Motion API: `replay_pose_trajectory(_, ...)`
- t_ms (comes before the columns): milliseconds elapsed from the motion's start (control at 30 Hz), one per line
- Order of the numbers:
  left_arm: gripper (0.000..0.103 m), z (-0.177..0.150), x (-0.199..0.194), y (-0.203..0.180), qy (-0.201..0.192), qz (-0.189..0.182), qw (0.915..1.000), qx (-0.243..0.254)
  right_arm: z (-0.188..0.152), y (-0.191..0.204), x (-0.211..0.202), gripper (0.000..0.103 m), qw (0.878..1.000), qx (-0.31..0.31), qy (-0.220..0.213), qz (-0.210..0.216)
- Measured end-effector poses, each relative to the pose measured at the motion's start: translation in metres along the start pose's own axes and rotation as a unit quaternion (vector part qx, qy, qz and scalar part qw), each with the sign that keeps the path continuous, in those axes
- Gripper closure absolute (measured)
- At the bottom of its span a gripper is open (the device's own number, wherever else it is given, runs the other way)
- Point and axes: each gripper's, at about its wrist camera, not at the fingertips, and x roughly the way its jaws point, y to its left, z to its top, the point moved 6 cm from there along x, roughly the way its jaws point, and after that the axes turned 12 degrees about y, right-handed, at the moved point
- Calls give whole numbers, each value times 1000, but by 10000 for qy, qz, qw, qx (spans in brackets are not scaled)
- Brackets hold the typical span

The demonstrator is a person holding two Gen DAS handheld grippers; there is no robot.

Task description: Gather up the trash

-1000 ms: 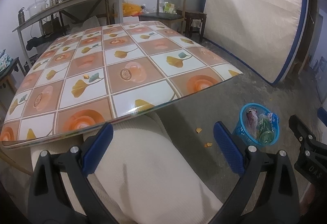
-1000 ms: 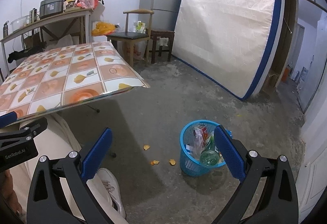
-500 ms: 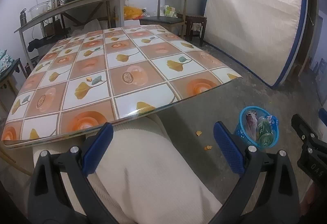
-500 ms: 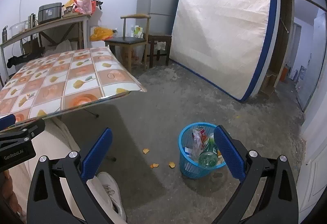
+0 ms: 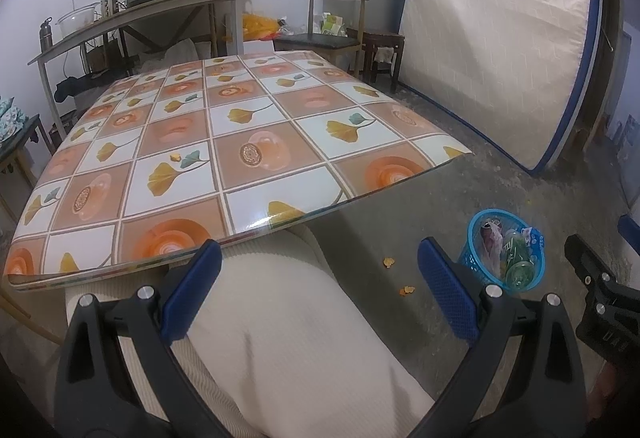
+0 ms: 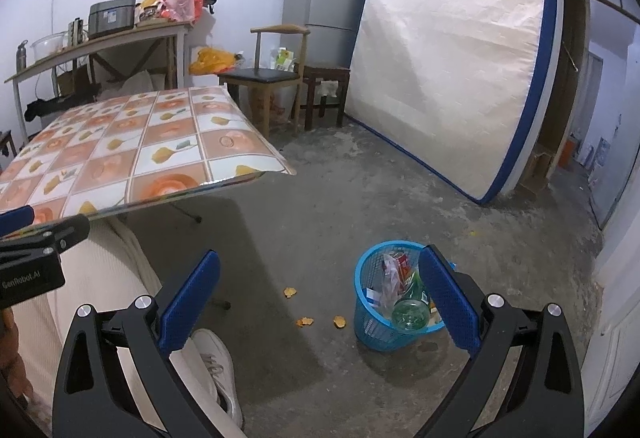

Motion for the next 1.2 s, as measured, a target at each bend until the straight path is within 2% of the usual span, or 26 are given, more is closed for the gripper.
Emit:
replay_pose_trajectory(433, 8, -1, 1, 0, 21, 18, 10000, -47, -2, 8, 3, 6, 9998, -138, 77, 134)
replay_pose_trajectory(900, 8, -3, 5, -2, 116, -10, 9999, -26, -9, 3, 5, 6, 9997, 108, 173, 133)
replay_pose_trajectory(1200, 8, -4, 7, -2, 168, 6, 9998, -71, -11, 6, 6, 6, 9997, 30, 189, 159)
